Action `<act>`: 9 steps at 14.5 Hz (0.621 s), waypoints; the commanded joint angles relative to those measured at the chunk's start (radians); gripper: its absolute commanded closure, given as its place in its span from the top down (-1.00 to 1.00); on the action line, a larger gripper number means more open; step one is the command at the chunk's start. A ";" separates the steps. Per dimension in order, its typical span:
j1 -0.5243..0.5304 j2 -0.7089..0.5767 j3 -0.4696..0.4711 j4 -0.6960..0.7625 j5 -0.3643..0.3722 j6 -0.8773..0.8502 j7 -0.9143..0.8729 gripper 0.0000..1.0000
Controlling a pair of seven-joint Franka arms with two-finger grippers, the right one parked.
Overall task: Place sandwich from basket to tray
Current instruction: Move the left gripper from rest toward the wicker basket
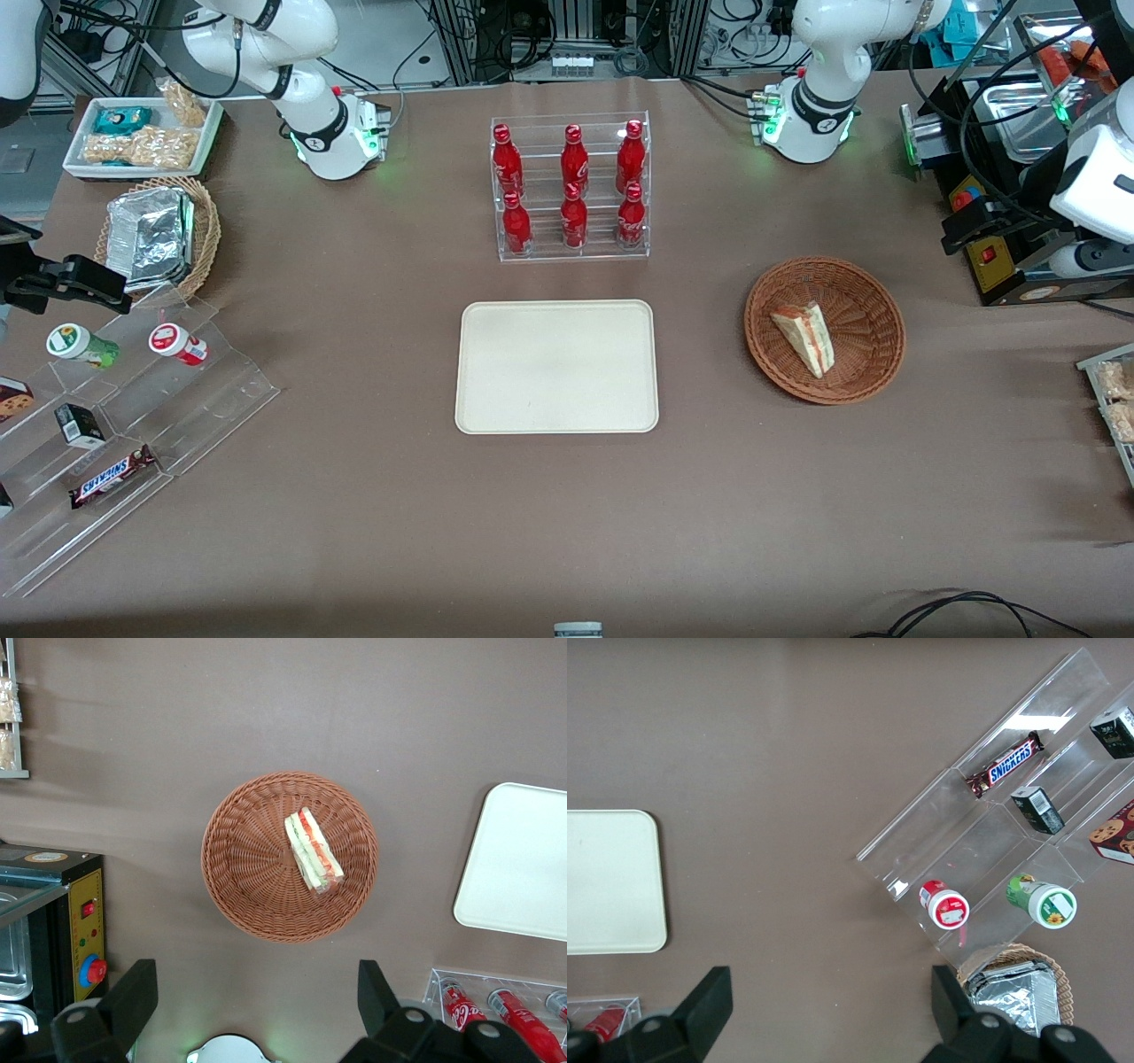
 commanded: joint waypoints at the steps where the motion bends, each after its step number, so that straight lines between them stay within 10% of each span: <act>1: 0.021 -0.018 -0.012 -0.006 -0.014 0.003 -0.012 1.00; 9: 0.060 0.050 -0.008 -0.149 -0.017 0.051 -0.035 1.00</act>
